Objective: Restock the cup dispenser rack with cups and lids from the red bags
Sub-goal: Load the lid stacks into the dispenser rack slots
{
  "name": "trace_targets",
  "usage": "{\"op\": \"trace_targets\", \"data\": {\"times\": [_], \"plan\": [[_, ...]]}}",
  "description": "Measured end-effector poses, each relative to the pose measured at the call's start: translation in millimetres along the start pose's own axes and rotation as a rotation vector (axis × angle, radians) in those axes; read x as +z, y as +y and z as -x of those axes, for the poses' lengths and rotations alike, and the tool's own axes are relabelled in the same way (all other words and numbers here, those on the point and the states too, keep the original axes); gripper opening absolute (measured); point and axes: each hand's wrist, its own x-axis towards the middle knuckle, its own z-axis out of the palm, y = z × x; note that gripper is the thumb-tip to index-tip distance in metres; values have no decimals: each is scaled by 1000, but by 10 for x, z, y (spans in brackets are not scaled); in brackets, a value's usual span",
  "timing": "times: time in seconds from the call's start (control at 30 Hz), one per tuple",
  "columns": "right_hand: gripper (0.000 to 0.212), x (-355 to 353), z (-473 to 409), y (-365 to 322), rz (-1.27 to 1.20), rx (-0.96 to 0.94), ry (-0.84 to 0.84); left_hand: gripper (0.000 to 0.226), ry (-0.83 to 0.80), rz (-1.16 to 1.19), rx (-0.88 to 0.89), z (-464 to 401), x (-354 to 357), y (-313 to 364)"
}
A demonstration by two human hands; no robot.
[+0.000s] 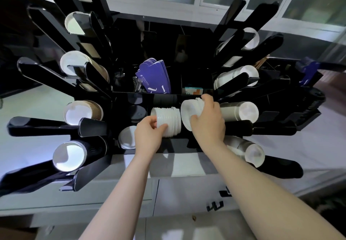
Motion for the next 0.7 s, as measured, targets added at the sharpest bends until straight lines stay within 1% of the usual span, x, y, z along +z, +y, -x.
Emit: {"op": "trace_targets", "data": {"times": [0.1,0.17,0.27,0.33,0.47,0.53,0.7], "plan": [[72,52,57,-37,-105,-12,25,10,-64,107,-3,11,24,52],[75,81,87,-43,-146,6,34,11,-71,189,-9,26,29,65],[72,117,153,-29,-184,13,49,9,-82,242,-29,36,27,76],[71,137,208,-30,-209,-4,66,7,-97,283,-78,29,18,77],[70,163,293,-74,-244,-97,167,6,-126,449,-188,-14,-47,109],[68,175,302,-104,-251,-122,195,8,-143,508,-212,-28,-72,121],[66,188,277,-178,-389,-110,112,19,-182,634,-253,-7,-88,51]]}}
